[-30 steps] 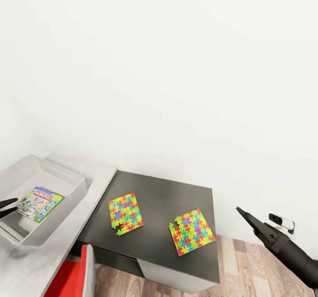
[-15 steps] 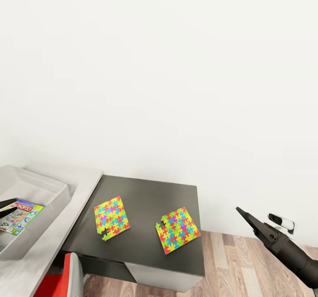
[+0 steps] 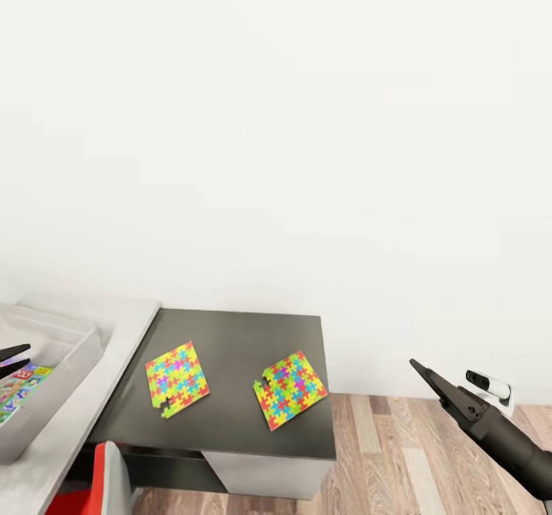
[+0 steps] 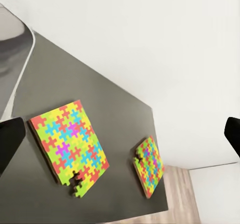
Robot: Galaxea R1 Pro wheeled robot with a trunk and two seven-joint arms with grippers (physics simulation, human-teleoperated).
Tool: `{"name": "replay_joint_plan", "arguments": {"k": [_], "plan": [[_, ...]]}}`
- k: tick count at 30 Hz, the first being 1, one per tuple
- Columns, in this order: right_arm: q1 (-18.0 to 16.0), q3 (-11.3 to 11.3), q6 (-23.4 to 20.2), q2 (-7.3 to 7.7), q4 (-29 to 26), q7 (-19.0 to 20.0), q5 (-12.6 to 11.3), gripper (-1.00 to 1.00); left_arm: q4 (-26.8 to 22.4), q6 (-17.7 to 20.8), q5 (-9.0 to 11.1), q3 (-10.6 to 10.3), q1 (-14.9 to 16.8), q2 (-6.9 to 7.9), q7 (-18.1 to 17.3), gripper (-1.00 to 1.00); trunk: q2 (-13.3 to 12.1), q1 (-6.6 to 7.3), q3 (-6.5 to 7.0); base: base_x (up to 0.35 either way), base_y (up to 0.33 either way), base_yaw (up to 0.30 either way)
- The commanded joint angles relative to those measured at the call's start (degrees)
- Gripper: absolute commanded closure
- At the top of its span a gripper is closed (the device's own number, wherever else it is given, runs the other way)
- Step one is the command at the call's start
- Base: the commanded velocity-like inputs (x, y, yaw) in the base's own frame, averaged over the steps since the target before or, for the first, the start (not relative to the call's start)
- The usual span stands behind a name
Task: Put all the toys in the child's room - the three board games (two on the bed and one on the table), the two jigsaw puzzles on the table, and the tennis ball on the table - inside the toy box on the table in the child's room.
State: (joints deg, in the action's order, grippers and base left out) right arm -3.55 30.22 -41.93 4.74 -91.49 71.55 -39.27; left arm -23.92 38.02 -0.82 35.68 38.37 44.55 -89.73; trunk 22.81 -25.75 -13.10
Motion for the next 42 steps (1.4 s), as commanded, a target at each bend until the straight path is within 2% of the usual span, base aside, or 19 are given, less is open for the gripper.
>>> {"name": "replay_joint_plan", "arguments": {"k": [1, 31, 42], "plan": [[-0.1, 0.0, -0.4, 0.01, 0.0, 0.0, -0.2, -1.00, 0.0, 0.6, -0.1, 0.1, 0.0, 0.01, -0.3, -1.00, 0.1, -0.03, -0.02, -0.010, 0.000, -0.175], [-0.1, 0.0, -0.4, -0.07, 0.0, 0.1, -0.2, -1.00, 0.0, 0.6, -0.1, 0.2, 0.0, 0.01, -0.3, -1.00, 0.1, -0.03, 2.50, -0.001, 0.000, -0.160], [-0.1, -0.1, 1.4, -0.06, 0.0, 0.1, -0.2, -1.00, 0.0, 0.6, -0.1, 0.2, 0.0, 0.01, -0.3, -1.00, 0.1, -0.03, 3.47, 0.000, 0.000, -0.118]]}}
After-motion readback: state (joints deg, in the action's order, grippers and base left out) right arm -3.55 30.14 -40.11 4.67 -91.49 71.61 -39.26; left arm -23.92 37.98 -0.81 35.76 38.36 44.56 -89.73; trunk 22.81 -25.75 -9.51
